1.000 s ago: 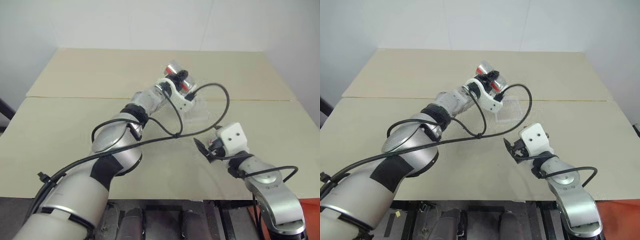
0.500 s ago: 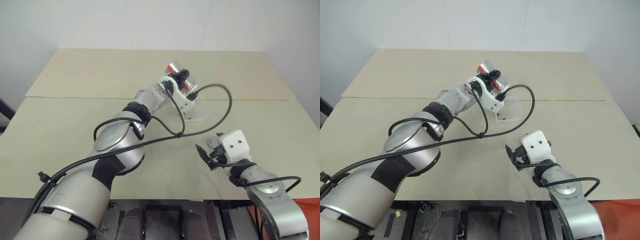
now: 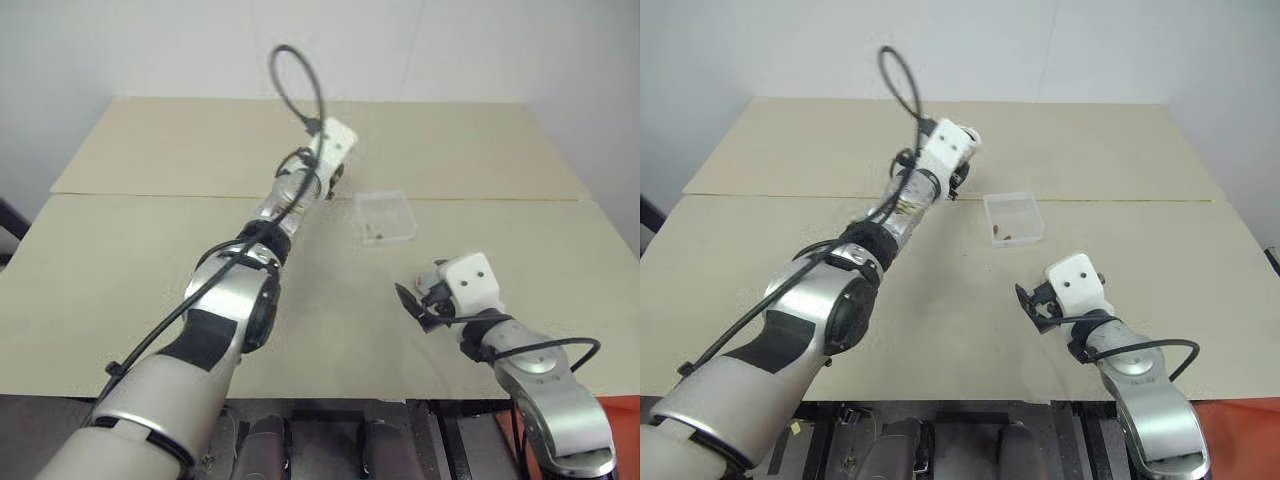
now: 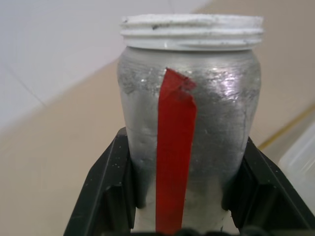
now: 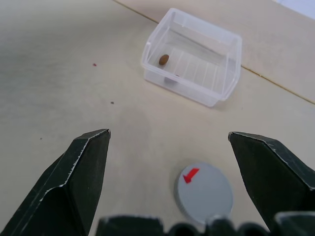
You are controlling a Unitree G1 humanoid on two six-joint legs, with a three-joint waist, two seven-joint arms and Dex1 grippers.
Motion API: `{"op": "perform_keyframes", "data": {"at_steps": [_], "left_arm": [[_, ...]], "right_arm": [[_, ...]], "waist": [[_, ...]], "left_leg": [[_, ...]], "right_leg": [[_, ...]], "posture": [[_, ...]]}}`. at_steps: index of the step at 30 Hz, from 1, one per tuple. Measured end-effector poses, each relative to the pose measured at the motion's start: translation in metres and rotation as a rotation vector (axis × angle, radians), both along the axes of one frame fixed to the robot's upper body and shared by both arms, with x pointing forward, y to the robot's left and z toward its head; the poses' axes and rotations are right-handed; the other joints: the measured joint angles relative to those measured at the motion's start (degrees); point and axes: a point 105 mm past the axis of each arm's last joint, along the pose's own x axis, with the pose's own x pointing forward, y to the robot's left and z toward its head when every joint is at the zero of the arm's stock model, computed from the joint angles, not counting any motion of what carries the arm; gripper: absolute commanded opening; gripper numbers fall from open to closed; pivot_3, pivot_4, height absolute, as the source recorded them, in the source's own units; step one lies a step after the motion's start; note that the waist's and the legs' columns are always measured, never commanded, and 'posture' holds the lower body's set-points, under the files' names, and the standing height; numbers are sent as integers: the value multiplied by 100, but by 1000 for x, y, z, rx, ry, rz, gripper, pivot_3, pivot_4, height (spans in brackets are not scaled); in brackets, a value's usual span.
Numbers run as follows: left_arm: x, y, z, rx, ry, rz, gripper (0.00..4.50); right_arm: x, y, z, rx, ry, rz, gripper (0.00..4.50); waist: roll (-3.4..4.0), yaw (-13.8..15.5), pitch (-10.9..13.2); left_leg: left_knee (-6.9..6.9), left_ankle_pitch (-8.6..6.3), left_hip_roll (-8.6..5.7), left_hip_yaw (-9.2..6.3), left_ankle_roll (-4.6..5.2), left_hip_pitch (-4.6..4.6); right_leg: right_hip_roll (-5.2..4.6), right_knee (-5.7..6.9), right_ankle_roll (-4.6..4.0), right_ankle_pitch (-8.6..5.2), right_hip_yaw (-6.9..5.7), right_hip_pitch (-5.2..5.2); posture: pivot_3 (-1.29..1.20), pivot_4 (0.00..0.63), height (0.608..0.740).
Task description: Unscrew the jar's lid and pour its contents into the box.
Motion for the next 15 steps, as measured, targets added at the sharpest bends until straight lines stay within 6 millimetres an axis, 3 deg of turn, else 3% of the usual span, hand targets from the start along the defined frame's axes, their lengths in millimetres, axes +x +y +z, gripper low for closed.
{"op": "perform_keyframes", "data": {"at_steps": [6, 11, 15], "left_arm": [[-3, 16, -21, -303, 97, -56, 1978], [-16, 29, -66, -293, 85, -69, 1978], [-27, 32, -77, -315, -19, -42, 1978]], "right_arm": [[9, 6, 1, 1, -9, 45, 4473], [15, 8, 2, -3, -20, 67, 4473], [18, 12, 1, -6, -24, 92, 4473]], "waist": [[3, -11, -2], [4, -14, -2], [4, 6, -3]], "left_leg": [[1, 2, 0, -1, -4, 2], [1, 8, 0, -1, -13, 4], [4, 6, 0, -2, -9, 4]], "right_leg": [[0, 4, 0, 0, -1, 2], [0, 5, -1, 1, -1, 3], [0, 5, -2, 1, 0, 6]], "posture": [[0, 150, 740], [0, 150, 740], [0, 150, 740]]}}
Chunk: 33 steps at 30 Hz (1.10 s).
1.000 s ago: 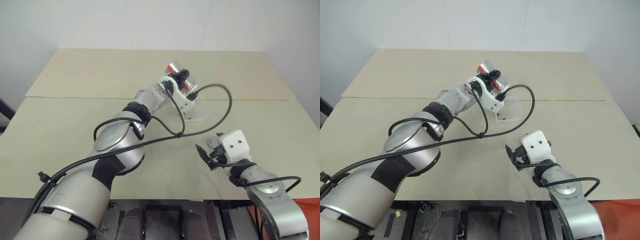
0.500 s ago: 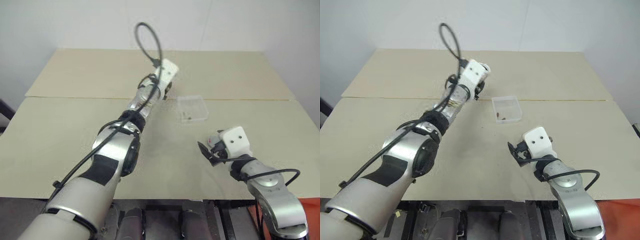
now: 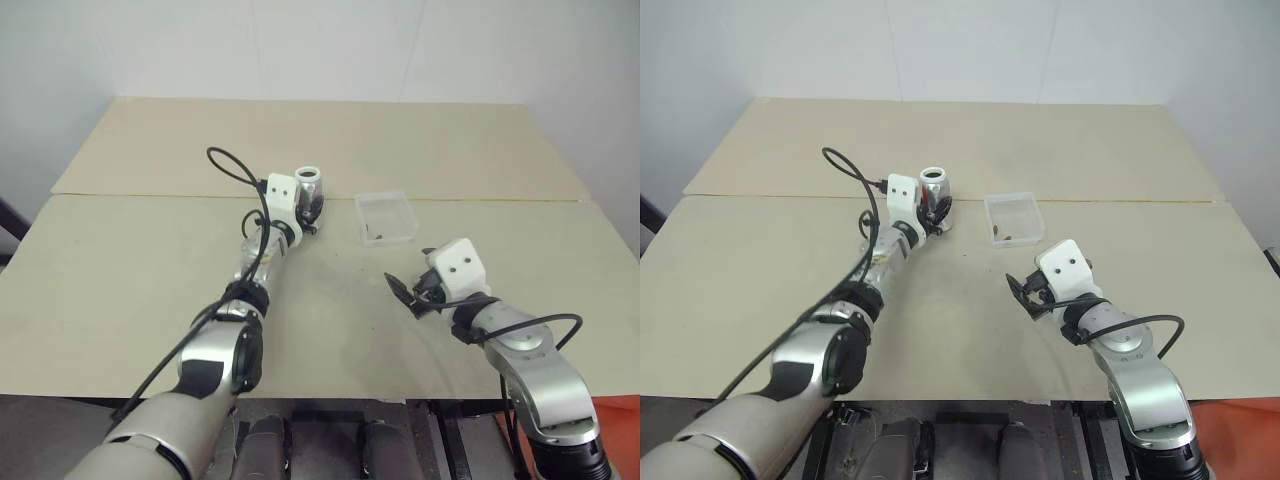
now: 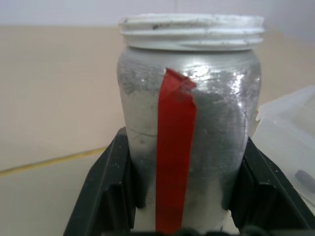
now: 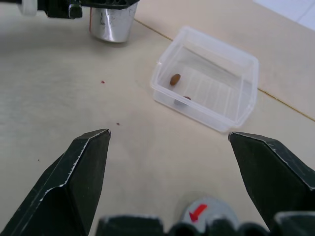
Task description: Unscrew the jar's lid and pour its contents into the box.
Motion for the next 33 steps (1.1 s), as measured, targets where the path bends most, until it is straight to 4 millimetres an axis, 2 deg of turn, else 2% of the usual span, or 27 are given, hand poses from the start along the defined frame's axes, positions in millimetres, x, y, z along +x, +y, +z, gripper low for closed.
{"op": "perform_keyframes", "data": {"at_steps": [6, 12, 19, 20, 28, 33], "left_arm": [[-16, 10, -12, -1, -81, 62, 1978], [-22, 12, -14, 3, -89, 73, 1978], [-25, 14, -24, 9, -62, 82, 4291], [-25, 13, -26, 9, -56, 82, 4434], [-35, 11, -16, 15, -90, 71, 4434], [-55, 30, -12, 65, -73, 84, 4434]], "right_arm": [[3, 4, -3, -13, 0, 20, 4473], [3, 6, -2, -16, -5, 38, 4473], [4, 5, -3, -23, -2, 38, 4500], [4, 5, -4, -24, -1, 39, 4500], [6, 6, -3, -32, -10, 49, 4500], [6, 6, -3, -34, -12, 58, 4500]], "waist": [[2, -2, -2], [2, -4, -9], [2, -3, -11], [2, -1, -11], [3, -6, -11], [4, -60, -12]], "left_leg": [[2, -2, 0, 0, 3, 1], [3, -3, 0, -1, 6, 5], [3, -3, 0, -2, 6, 6], [3, -3, 0, -2, 6, 6], [3, -3, 2, -5, 6, 6], [0, -3, 5, -19, 5, 7]], "right_leg": [[0, 3, 0, 0, 0, 1], [0, 3, 0, 0, 0, 4], [0, 2, 0, 0, 1, 4], [0, 2, 0, 0, 0, 5], [0, 3, 0, 0, 1, 5], [1, 10, 0, 0, 5, 0]], "posture": [[0, 150, 740], [0, 150, 740], [0, 150, 740], [0, 150, 740], [0, 150, 740], [0, 150, 740]]}}
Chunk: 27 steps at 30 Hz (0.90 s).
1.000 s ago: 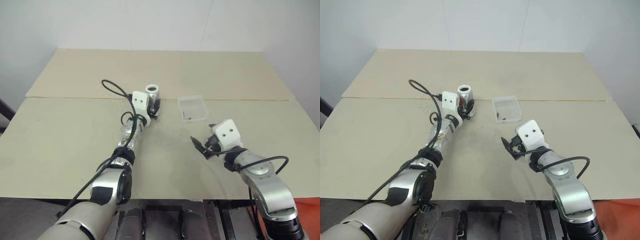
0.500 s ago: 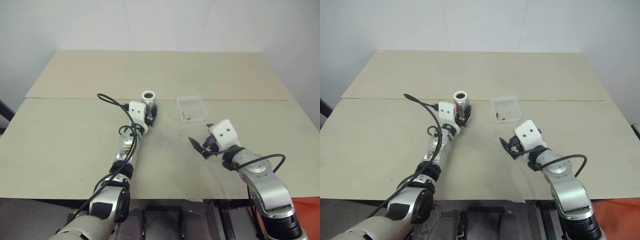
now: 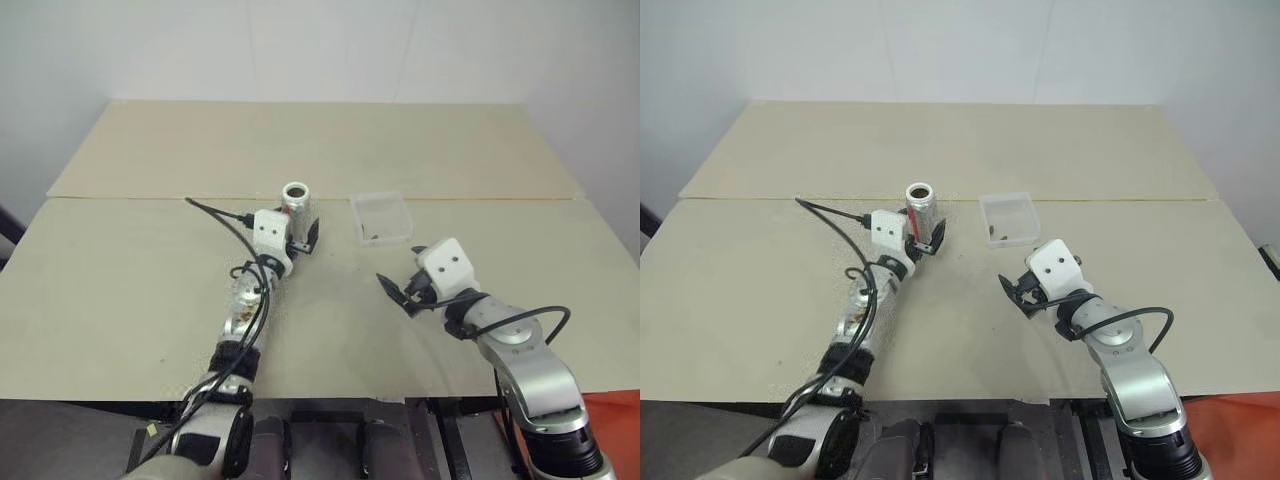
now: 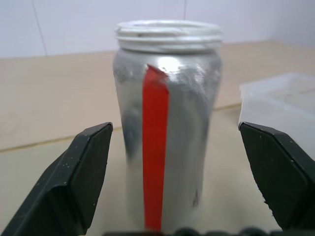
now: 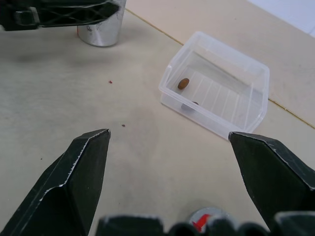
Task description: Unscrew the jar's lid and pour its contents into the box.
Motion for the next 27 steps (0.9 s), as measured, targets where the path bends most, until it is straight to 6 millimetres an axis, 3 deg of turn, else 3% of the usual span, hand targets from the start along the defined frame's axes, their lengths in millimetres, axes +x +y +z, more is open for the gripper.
{"op": "perform_keyframes", "data": {"at_steps": [7, 10, 14, 19, 23, 27], "left_arm": [[-42, 36, 8, 92, 105, 19, 4434], [-80, 44, 12, 73, 176, -138, 4434], [-120, 58, 20, 142, 188, -355, 4434], [-137, 87, 23, 246, 188, -399, 4434], [-157, 88, 30, 247, 191, -548, 4434], [-160, 88, 41, 201, 169, -585, 4434]], "right_arm": [[0, 3, -1, -17, 2, 38, 4500], [-1, -2, 1, -49, 2, 59, 4500], [-12, -27, 8, -142, 11, 115, 4500], [-35, -61, 25, -282, 56, 239, 4500], [-53, -80, 39, -366, 100, 332, 4500], [-71, -90, 44, -438, 139, 402, 4500]], "waist": [[2, -39, -1], [2, -74, -1], [4, -34, 0], [4, -32, 3], [4, -47, 2], [4, -41, 3]], "left_leg": [[0, 0, 1, -12, 0, 16], [-2, 0, 7, -13, 0, 22], [-4, -1, 6, -4, 0, 58], [-24, -6, 13, 12, 3, 168], [-31, -7, 20, 12, 3, 190], [-31, -7, 20, 9, 4, 193]], "right_leg": [[0, 6, 0, 0, 10, 4], [0, 7, -2, -1, 16, 1], [-2, -11, -10, -5, 16, 34], [-1, -40, -21, -14, 14, 140], [0, -44, -26, -18, 15, 159], [0, -49, -24, -18, 15, 171]], "posture": [[0, 150, 740], [0, 150, 740], [0, 150, 740], [0, 150, 740], [0, 150, 740], [0, 150, 740]]}}
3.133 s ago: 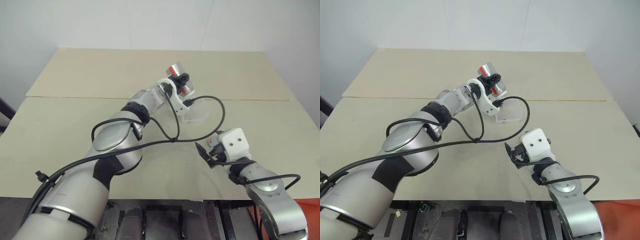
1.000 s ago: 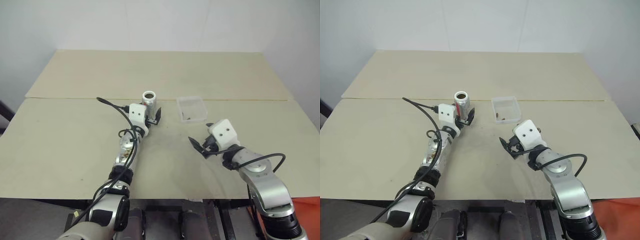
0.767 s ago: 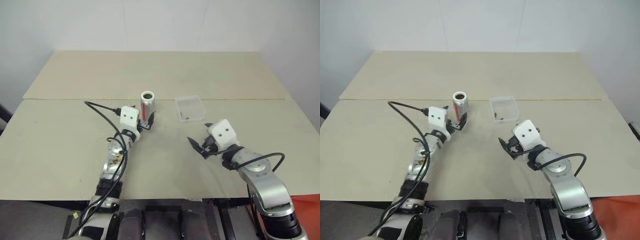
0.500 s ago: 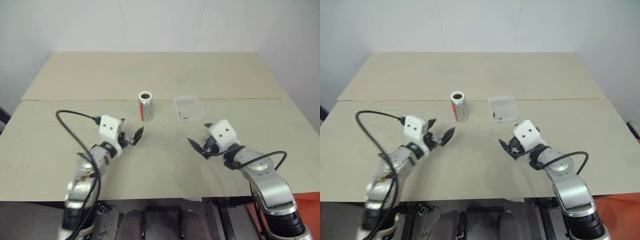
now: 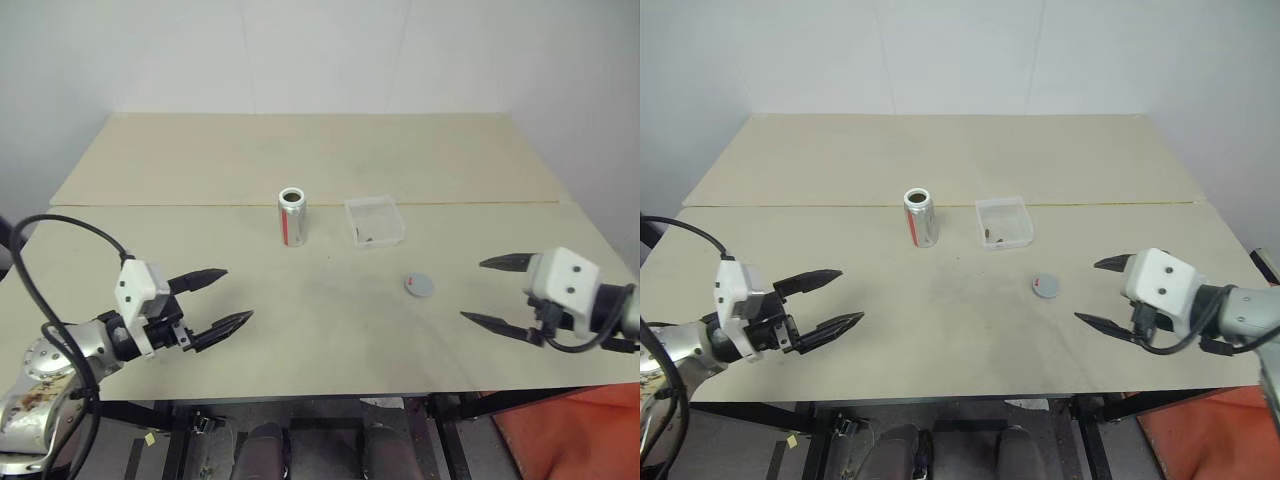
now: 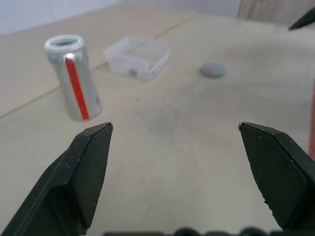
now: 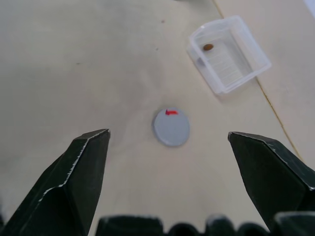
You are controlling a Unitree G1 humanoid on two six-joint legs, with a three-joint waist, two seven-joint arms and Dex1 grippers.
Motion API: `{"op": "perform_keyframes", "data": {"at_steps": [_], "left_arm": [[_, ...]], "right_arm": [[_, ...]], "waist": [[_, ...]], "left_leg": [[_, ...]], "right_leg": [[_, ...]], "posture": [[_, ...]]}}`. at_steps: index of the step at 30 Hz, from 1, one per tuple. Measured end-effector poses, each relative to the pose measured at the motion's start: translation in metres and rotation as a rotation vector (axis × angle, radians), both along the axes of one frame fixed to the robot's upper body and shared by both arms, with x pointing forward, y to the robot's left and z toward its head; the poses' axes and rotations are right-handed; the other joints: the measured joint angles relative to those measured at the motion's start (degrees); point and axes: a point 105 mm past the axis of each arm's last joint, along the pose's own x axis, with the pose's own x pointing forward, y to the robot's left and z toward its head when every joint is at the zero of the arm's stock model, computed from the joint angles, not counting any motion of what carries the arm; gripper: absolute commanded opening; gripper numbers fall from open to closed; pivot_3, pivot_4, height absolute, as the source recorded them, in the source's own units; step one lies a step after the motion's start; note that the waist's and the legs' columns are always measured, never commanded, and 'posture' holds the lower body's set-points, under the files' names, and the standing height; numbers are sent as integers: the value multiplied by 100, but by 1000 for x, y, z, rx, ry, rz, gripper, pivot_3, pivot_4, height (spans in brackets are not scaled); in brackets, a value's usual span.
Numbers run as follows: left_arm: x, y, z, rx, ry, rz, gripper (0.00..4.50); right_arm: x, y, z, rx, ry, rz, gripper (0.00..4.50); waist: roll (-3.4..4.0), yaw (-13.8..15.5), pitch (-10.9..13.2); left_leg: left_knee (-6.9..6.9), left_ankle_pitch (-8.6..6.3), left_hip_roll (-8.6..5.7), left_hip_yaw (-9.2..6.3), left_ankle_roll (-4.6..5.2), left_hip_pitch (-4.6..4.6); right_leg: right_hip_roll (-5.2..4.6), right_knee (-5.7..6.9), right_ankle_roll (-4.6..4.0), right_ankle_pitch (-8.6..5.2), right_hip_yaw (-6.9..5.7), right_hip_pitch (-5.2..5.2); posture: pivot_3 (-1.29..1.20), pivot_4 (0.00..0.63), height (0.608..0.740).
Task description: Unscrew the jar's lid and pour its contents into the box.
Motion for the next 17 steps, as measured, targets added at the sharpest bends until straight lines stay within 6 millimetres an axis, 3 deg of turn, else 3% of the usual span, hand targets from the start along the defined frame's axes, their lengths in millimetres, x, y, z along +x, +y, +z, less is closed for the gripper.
{"op": "perform_keyframes", "data": {"at_steps": [9, 12, 17], "left_arm": [[-3, -8, 8, -8, -37, 32, 4434], [-6, -9, 4, 7, -15, 78, 4434], [-3, -8, 8, -21, -14, 194, 4434]], "right_arm": [[-3, -13, 2, -69, 14, -20, 4500], [3, -19, 3, -91, -3, -33, 4500], [19, -12, 1, -46, -27, -28, 4500]], "waist": [[0, -3, 0], [-1, -4, 1], [-3, -8, 2]], "left_leg": [[-7, -2, 2, 2, 2, -3], [-7, -2, 1, 2, 4, -3], [-7, -2, 2, 0, 4, -3]], "right_leg": [[2, -32, 6, 6, 3, 5], [2, -34, 6, 6, 4, 5], [2, -34, 5, 6, 4, 5]], "posture": [[0, 150, 740], [0, 150, 740], [0, 150, 740]]}}
